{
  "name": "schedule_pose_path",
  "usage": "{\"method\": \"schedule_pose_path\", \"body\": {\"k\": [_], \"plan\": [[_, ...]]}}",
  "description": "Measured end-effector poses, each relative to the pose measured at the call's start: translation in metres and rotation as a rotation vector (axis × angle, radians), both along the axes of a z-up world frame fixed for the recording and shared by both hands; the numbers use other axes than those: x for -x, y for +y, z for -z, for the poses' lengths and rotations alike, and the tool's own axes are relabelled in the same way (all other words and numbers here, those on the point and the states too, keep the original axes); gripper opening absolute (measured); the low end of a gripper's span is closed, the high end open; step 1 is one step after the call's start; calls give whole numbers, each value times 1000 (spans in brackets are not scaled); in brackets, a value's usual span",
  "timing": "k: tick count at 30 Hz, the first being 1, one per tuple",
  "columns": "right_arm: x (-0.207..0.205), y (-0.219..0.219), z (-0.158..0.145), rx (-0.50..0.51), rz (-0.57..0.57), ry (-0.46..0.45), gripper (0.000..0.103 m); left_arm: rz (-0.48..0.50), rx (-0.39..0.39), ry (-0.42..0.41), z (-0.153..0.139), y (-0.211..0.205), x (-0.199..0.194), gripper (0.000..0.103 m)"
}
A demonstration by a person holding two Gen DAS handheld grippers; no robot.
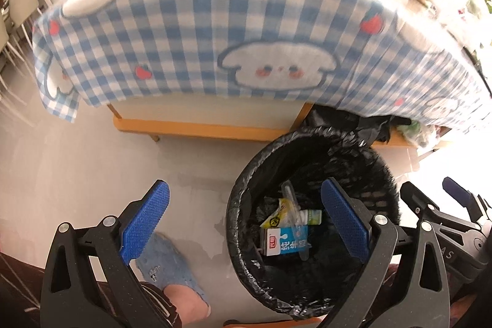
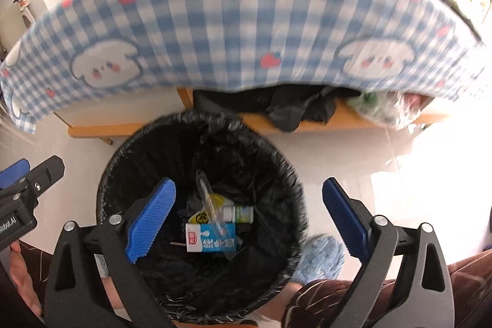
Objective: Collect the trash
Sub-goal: 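Raise both open tools from the bin back over the table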
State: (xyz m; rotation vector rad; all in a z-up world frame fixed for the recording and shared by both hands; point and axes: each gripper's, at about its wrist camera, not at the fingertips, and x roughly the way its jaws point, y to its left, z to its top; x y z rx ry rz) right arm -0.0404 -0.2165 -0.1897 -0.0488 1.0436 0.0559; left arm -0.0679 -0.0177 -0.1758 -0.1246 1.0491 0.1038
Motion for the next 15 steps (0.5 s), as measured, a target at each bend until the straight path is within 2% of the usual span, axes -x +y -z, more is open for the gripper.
{"method": "schedule_pose_path", "body": {"k": [7,15], "plan": [[7,-6,-56,-15,-15,-103,95,14,9,-41,-42,-3,5,97],[-3,-9,-114,-16,-33,-194,95,50,16,-69,-87,-11,-3,97]]}}
